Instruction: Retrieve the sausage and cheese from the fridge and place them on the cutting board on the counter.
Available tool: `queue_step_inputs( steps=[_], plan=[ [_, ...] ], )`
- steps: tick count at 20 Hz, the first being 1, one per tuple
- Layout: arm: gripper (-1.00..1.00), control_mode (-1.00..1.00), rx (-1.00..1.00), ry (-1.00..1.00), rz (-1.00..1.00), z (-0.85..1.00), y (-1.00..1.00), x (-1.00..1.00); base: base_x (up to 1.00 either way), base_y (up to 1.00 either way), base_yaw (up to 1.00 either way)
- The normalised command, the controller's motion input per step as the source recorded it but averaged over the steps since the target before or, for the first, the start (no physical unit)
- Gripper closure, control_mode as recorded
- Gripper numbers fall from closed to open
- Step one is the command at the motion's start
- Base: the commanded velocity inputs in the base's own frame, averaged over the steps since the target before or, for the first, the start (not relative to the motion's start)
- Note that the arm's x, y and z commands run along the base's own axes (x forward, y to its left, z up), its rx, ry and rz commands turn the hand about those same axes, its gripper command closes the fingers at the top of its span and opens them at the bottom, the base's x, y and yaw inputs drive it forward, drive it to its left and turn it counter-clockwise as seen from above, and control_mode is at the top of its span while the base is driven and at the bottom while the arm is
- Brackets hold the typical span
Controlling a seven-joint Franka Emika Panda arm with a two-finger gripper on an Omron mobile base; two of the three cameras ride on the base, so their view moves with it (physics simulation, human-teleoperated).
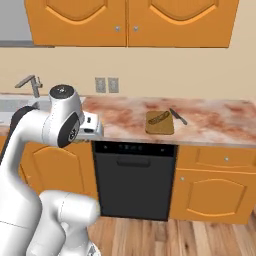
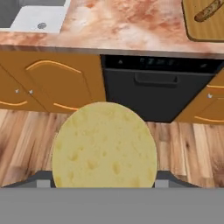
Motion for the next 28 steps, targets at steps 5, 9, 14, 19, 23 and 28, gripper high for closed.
queue_step_inputs(
  steps=[5,9,14,19,23,28],
  plan=[
    [1.0,1.0,0.0,0.0,0.0,0.0,0.0,0.0,1.0,-0.91,0.0],
    [1.0,1.0,0.0,0.0,0.0,0.0,0.0,0.0,0.94,-0.43,0.0],
    [1.0,1.0,0.0,0.0,0.0,0.0,0.0,0.0,0.51,-0.21,0.01],
    [1.0,1.0,0.0,0.0,0.0,0.0,0.0,0.0,0.18,-0.22,0.0],
    [1.0,1.0,0.0,0.0,0.0,0.0,0.0,0.0,0.49,-0.15,0.01],
    [1.0,1.0,0.0,0.0,0.0,0.0,0.0,0.0,0.62,-0.29,0.02]
  ],
)
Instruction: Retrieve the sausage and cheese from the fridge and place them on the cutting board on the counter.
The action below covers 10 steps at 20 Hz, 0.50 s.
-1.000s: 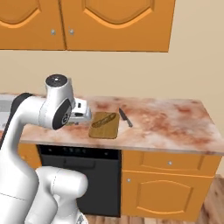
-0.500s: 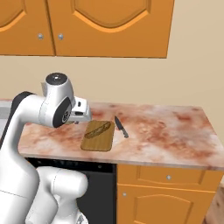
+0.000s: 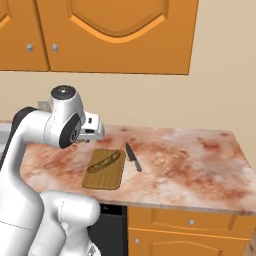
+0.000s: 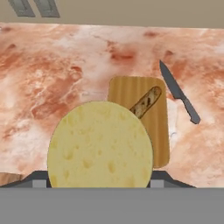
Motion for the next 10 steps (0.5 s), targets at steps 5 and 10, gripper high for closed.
queue_step_inputs(
  steps=[5,10],
  plan=[
    [1.0,1.0,0.0,0.0,0.0,0.0,0.0,0.0,0.32,-0.1,0.0],
    [1.0,1.0,0.0,0.0,0.0,0.0,0.0,0.0,0.0,0.0,0.0]
  ],
)
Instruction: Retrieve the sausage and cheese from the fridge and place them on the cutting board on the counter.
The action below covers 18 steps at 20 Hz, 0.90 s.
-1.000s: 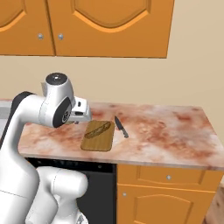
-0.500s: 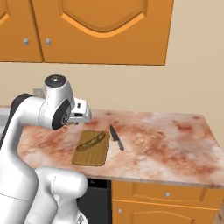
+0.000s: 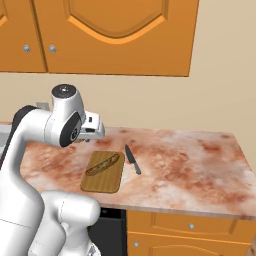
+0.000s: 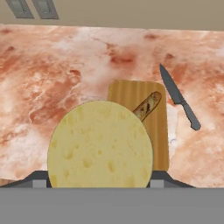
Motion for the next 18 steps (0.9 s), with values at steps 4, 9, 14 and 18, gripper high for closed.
queue_step_inputs(
  steps=[4,9,14,18],
  plan=[
    [1.0,1.0,0.0,0.0,0.0,0.0,0.0,0.0,0.0,0.0,0.0],
    [1.0,1.0,0.0,0.0,0.0,0.0,0.0,0.0,0.0,0.0,0.0],
    [1.0,-1.0,0.0,0.0,0.0,0.0,0.0,0.0,0.0,0.0,0.0],
    [1.0,-1.0,0.0,0.0,0.0,0.0,0.0,0.0,0.0,0.0,0.0]
  ],
)
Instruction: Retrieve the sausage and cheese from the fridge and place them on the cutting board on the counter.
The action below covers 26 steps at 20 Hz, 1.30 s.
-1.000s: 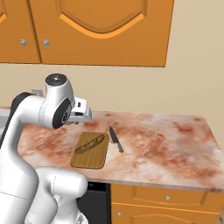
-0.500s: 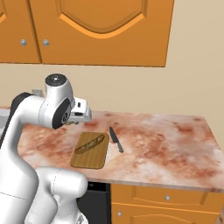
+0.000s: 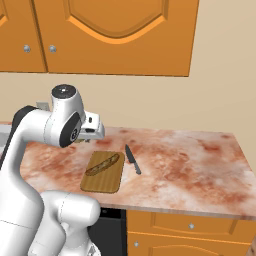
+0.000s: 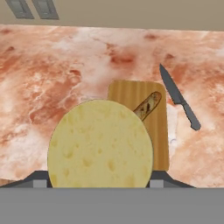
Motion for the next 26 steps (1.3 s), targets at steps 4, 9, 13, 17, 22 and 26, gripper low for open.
queue_step_inputs(
  steps=[4,9,13,17,22,26],
  plan=[
    [1.0,-1.0,0.0,0.0,0.0,0.0,0.0,0.0,0.0,0.0,0.0],
    [1.0,-1.0,0.0,0.0,0.0,0.0,0.0,0.0,0.0,0.0,0.0],
    [1.0,-1.0,0.0,0.01,0.0,-0.24,-0.02,0.21,0.0,0.0,0.0],
    [1.0,-1.0,-0.07,0.11,0.0,-0.6,0.0,0.37,0.0,0.0,0.0],
    [1.0,-1.0,-0.12,0.2,-0.03,-0.71,0.01,0.25,0.0,0.0,0.0],
    [1.0,-1.0,-0.03,0.07,-0.01,-0.43,0.09,0.29,0.0,0.0,0.0]
  ],
)
